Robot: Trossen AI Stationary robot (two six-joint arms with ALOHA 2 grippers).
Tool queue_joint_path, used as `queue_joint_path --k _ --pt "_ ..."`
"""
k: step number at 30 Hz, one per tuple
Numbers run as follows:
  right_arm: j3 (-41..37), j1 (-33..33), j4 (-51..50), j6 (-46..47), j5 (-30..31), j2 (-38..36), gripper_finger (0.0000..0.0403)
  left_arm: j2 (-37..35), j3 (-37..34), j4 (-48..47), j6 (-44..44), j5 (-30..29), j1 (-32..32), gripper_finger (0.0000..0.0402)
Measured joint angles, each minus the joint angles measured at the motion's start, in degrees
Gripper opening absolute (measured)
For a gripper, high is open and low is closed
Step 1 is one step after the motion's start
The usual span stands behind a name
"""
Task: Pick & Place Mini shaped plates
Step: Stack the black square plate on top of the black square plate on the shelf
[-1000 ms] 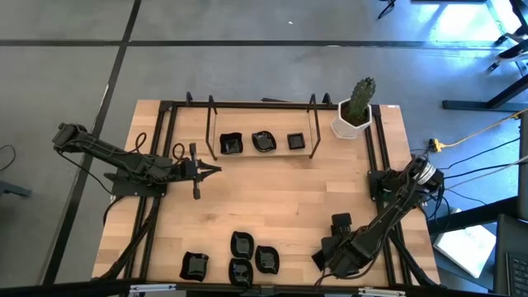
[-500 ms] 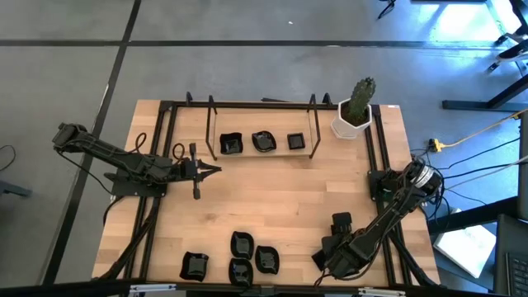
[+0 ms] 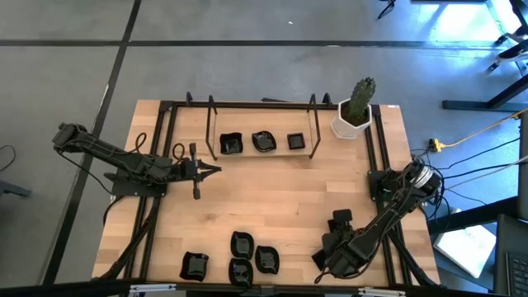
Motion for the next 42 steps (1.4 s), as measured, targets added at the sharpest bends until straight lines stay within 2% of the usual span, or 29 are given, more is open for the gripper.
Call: queue_joint_path --k 5,8,13,16,19,22,25,33,38,42 --pt "0.0 -0.1 -0.4 0.3 -0.1 0.0 0.0018 0.0 0.0 0.0 0.0 0.0 0.0 0.0006" --pt "0.5 -0.1 -1.2 0.2 -0.1 0.0 0.0008 0.0 0.0 0.0 0.0 0.0 0.0 0.0006" --pt "5.5 -0.2 -7.0 -1.1 1.0 0.0 0.0007 0.0 0.0 0.0 0.0 0.0 0.0 0.0006" --pt "10.6 -0.7 -12.2 -1.3 4.8 0.0 0.0006 0.0 0.0 0.0 0.0 0.0 0.0 0.0006" --pt "15.9 -2.6 -16.3 -1.4 11.1 -0.3 0.0003 0.0 0.0 0.0 0.0 0.0 0.0 0.0006" --pt "21.7 -6.0 -20.3 -1.2 16.6 -0.5 0.0004 0.0 0.0 0.0 0.0 0.0 0.0 0.0006" --pt "27.2 -10.3 -23.2 -2.0 19.3 -0.5 0.0003 0.0 0.0 0.0 0.0 0.0 0.0 0.0006" --pt "37.2 -22.2 -24.6 -23.7 22.6 -0.6 0.0003 0.0 0.0 0.0 0.1 0.0 0.0 0.0006" --pt "38.9 -29.3 -22.7 -36.0 29.8 -0.6 0.0003 0.0 0.0 -0.1 0.1 0.0 0.0 0.0006" --pt "38.9 -35.2 -19.8 -43.6 29.7 -0.6 0.0003 0.0 0.0 -0.2 0.1 0.0 0.0 0.0006"
